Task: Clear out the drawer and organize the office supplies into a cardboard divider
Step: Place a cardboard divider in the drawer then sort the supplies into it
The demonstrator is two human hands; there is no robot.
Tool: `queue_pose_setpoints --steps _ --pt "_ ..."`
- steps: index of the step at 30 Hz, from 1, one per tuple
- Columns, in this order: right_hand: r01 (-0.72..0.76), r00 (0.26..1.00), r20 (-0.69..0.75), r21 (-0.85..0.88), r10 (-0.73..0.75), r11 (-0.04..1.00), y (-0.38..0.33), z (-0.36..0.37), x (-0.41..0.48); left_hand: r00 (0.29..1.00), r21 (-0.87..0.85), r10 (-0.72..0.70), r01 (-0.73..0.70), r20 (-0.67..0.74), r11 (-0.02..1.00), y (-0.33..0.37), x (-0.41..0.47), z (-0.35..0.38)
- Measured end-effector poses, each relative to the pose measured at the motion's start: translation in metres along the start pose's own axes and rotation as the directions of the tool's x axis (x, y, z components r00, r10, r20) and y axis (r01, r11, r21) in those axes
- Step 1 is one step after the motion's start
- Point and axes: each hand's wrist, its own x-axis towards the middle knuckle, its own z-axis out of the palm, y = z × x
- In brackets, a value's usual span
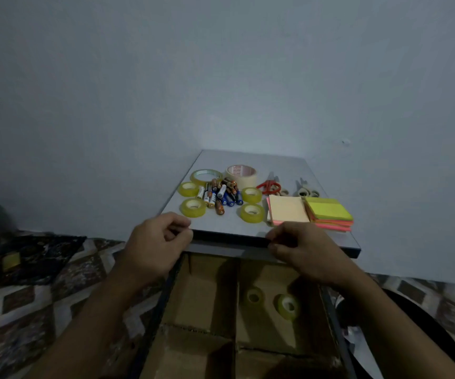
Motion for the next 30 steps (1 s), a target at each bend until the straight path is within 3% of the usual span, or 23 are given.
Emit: queue_pose_setpoints --steps 5,14,22,30 --pt "0.057 0.995 -0.084 -0.068 -0.062 0.996 -0.017 -0.013 0.062 1.0 0.092 -0.005 0.005 0.008 0.996 0.024 0.063 -0.002" --pt "0.055 0.992 -0.105 -0.146 -0.07 0.988 -0.02 -0.005 0.162 0.956 0.312 -0.12 0.032 0.267 0.949 0.02 0.163 0.029" --pt "0.117 0.992 -0.021 -0.23 -0.125 0.966 -0.017 0.012 0.197 0.932 0.346 -0.141 0.018 0.333 0.938 0.009 0.192 0.043" --pt "0.154 0.984 -0.047 -0.252 -0.171 0.955 -0.014 0.019 0.204 0.929 0.321 -0.128 0.011 0.346 0.947 0.0 0.196 0.048"
